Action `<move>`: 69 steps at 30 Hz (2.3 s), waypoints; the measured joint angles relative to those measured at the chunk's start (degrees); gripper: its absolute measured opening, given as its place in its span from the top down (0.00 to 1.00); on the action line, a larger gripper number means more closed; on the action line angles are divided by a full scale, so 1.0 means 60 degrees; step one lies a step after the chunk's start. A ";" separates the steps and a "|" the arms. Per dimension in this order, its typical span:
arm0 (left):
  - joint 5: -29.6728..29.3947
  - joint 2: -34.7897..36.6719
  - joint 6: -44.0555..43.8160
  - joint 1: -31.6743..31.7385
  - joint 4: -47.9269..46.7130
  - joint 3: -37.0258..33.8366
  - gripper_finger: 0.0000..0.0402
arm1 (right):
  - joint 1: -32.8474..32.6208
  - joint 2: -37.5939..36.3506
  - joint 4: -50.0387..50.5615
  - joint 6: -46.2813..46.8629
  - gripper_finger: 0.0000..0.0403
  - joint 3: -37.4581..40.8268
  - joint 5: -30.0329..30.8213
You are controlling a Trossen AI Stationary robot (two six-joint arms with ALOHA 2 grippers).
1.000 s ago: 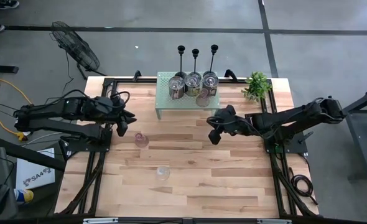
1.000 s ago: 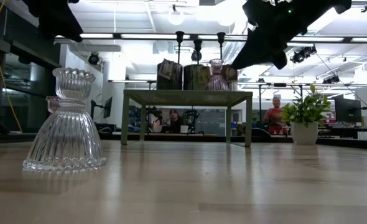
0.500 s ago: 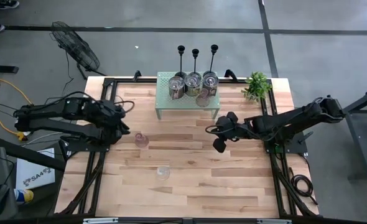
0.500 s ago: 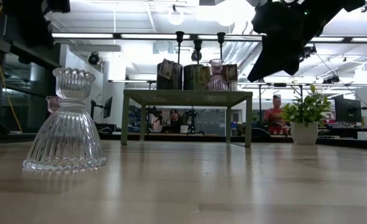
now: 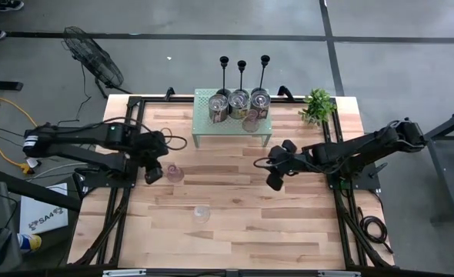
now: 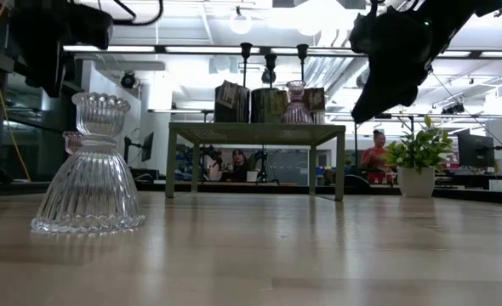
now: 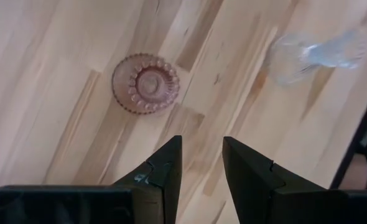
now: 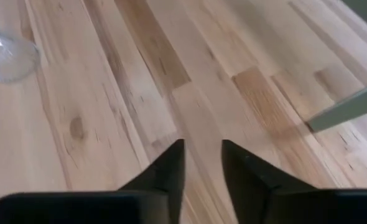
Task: Pick & Place candle stick holders
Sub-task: Put the transparent glass candle holder on the shelf aligned with the pink glass candle holder
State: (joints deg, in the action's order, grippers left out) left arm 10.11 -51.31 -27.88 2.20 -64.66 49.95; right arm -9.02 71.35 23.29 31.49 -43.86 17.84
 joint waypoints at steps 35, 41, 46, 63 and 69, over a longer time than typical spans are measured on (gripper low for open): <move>-0.1486 -0.0730 0.0681 -0.2831 0.2641 0.0004 0.72 | -0.2240 0.1681 -0.1734 0.0556 0.49 -0.0007 0.2021; -0.2085 -0.1443 0.0863 -0.3490 0.3435 0.0004 0.72 | -0.2304 0.0207 -0.0320 0.0736 0.49 0.0078 0.2643; -0.2232 -0.2089 0.0860 -0.3581 0.3844 0.0004 0.72 | -0.2508 -0.1623 -0.1540 0.0877 0.49 0.1785 0.2783; -0.0400 -0.3755 0.1821 -0.3727 0.4961 0.0004 0.70 | -0.2681 -0.6169 -0.5155 0.0429 0.49 0.5257 0.2581; -0.0450 -0.4722 0.2150 -0.4299 0.5552 0.0000 0.51 | -0.2681 -0.6143 -0.5149 0.0210 0.49 0.5257 0.2615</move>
State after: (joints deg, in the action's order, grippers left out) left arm 7.41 -79.65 -14.98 -23.60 -31.35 49.95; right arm -25.10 34.49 -7.60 32.75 -12.32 33.53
